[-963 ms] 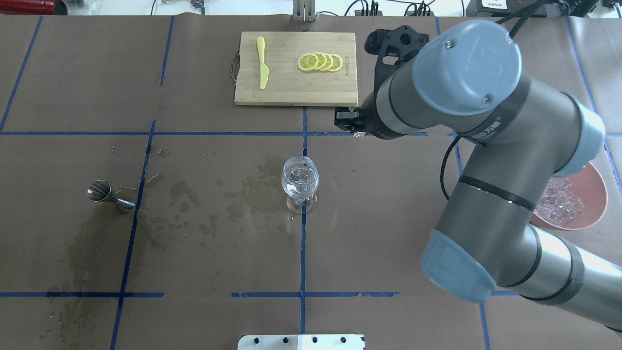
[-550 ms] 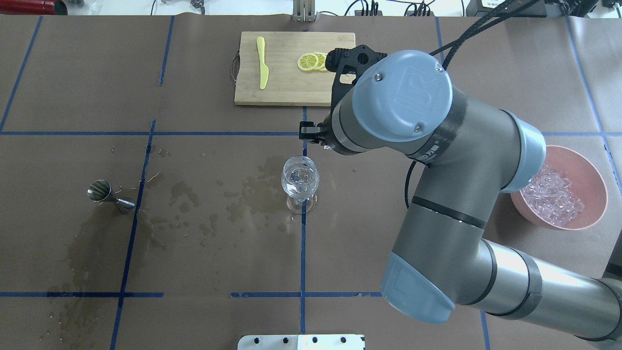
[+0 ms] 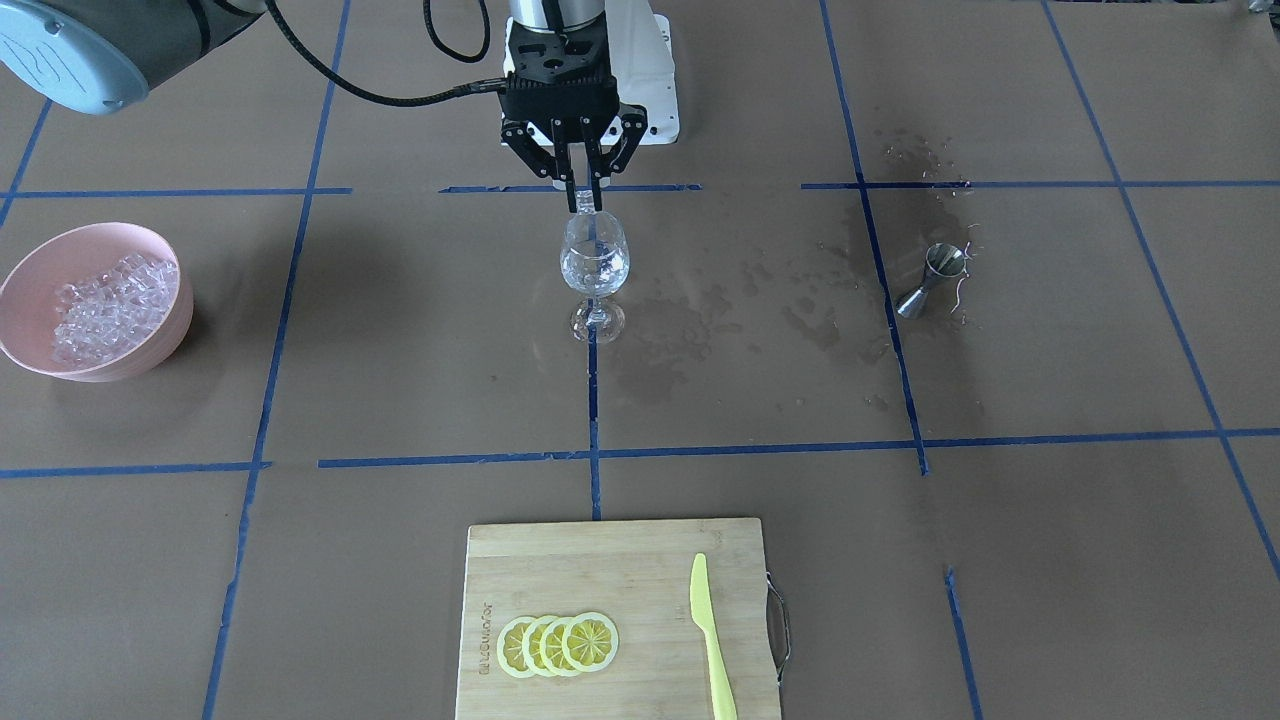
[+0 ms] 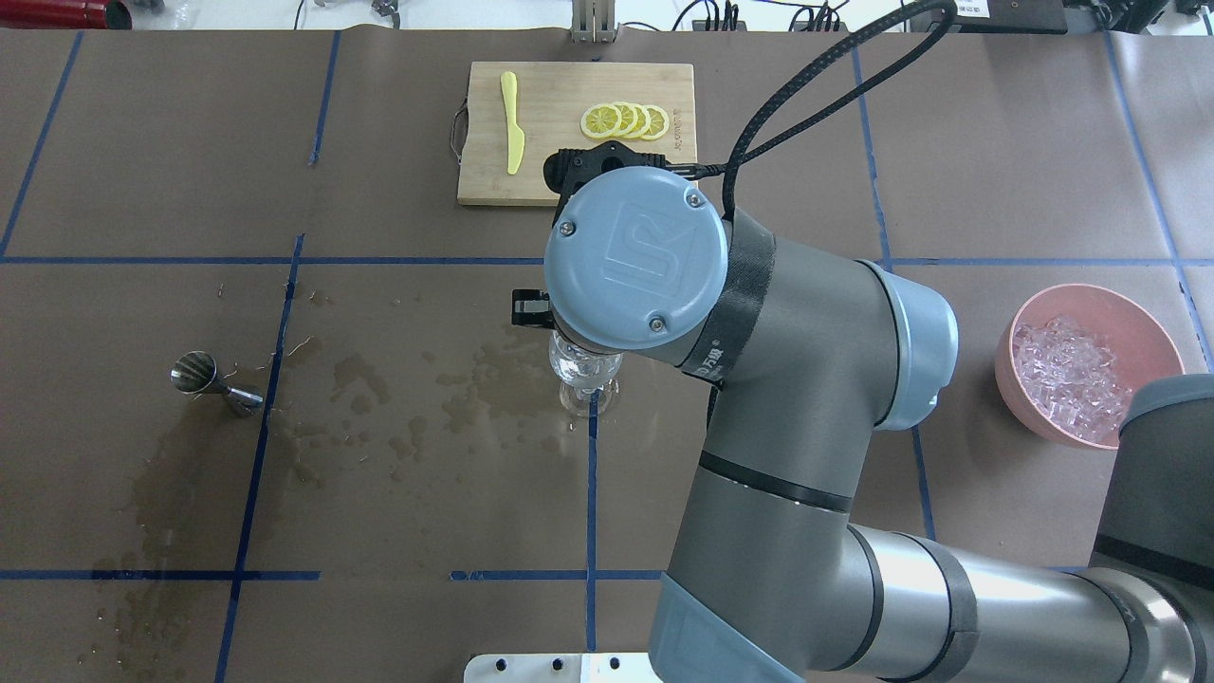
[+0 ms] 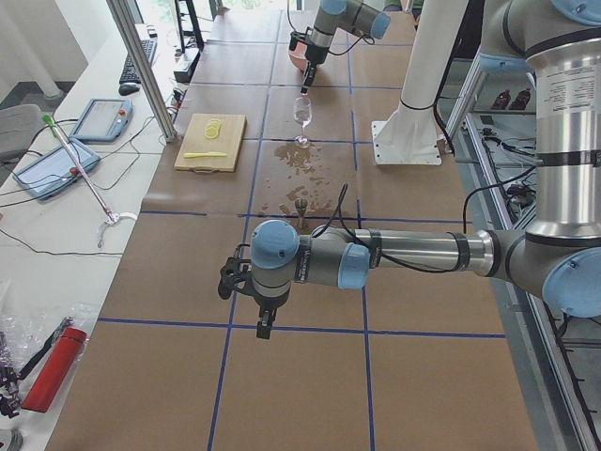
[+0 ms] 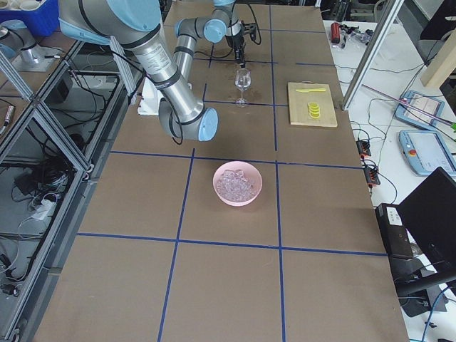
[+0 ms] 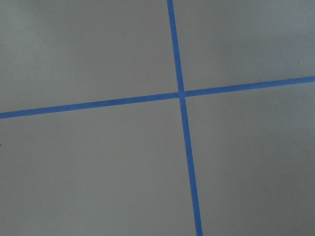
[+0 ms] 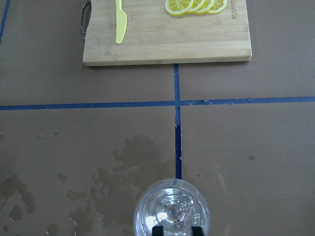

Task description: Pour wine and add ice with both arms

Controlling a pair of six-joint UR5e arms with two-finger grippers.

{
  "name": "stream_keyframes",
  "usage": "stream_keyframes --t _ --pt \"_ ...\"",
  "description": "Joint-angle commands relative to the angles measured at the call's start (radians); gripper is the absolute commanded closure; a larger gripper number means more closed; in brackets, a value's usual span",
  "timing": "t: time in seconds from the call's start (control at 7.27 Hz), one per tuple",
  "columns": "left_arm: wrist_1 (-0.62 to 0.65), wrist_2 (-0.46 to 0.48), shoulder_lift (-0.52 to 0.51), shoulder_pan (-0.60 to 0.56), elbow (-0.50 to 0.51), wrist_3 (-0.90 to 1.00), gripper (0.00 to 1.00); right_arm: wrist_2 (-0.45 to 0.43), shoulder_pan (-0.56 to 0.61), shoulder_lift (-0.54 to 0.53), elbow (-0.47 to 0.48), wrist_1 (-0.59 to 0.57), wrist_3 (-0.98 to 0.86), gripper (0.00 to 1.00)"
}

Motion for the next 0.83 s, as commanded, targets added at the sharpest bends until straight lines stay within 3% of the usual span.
stream_keyframes --t 0.0,0.14,0.41,0.55,0.69 --pt "0.000 0.000 0.001 0.000 0.000 0.000 0.00 -0.008 -0.006 0.013 -0.013 -0.002 0.002 0.67" --pt "0.000 0.000 0.000 0.000 0.000 0.000 0.00 -0.008 -0.006 0.019 -0.026 -0.002 0.002 0.49" --pt "0.002 0.000 0.000 0.000 0.000 0.000 0.00 -0.008 -0.006 0.031 -0.042 -0.002 0.002 0.47" --pt "0.002 0.000 0.001 0.000 0.000 0.002 0.00 -0.010 -0.006 0.028 -0.043 -0.005 0.002 0.04" --pt "0.002 0.000 0.001 0.000 0.000 0.002 0.00 -0.008 -0.003 0.024 -0.041 -0.022 -0.003 0.00"
